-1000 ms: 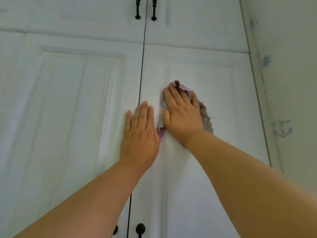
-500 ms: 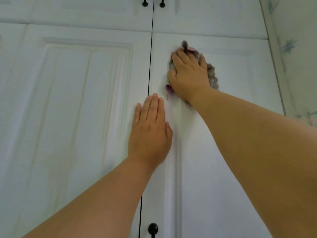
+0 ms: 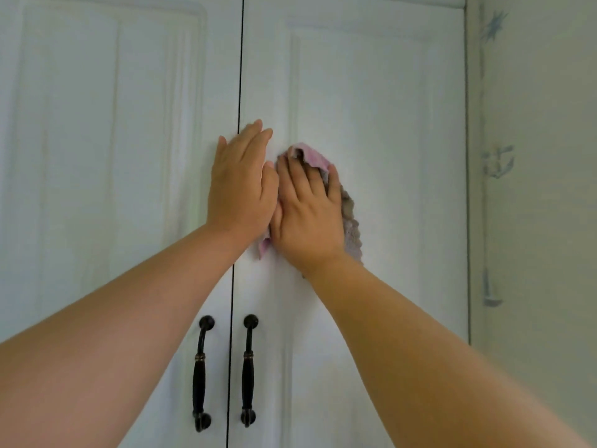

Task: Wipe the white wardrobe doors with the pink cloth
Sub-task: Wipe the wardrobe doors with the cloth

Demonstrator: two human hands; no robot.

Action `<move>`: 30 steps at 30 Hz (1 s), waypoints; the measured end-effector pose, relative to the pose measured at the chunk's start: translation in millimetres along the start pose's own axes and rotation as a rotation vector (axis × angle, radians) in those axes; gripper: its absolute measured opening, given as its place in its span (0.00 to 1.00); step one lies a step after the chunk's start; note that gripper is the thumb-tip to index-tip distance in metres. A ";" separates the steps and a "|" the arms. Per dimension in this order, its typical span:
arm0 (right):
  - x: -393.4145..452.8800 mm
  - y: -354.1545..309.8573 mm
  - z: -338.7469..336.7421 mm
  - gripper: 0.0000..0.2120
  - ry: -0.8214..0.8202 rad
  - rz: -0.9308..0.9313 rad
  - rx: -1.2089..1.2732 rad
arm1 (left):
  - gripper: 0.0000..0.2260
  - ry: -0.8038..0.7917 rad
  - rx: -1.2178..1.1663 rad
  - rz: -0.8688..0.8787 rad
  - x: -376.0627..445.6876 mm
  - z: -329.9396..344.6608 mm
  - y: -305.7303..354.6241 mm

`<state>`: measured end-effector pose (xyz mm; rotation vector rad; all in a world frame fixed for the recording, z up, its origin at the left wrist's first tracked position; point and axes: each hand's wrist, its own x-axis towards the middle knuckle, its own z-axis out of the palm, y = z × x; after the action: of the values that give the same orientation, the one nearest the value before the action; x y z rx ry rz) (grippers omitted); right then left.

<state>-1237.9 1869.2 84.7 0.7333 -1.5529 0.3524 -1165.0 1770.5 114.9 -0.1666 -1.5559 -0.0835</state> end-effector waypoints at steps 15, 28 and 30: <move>-93.9 125.0 -18.6 0.30 0.029 0.203 0.061 | 0.30 -0.179 0.302 0.115 -12.9 60.5 55.6; 67.6 184.3 -43.8 0.31 -0.027 0.217 -0.095 | 0.31 -0.091 0.356 0.151 -12.6 73.1 45.9; 93.0 189.5 -49.3 0.31 -0.060 0.212 -0.123 | 0.31 -0.090 0.360 0.149 -12.4 73.6 46.3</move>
<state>-1317.9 2018.9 219.7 0.4884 -1.6980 0.3905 -1230.5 1827.2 100.6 -0.0011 -1.6162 0.3239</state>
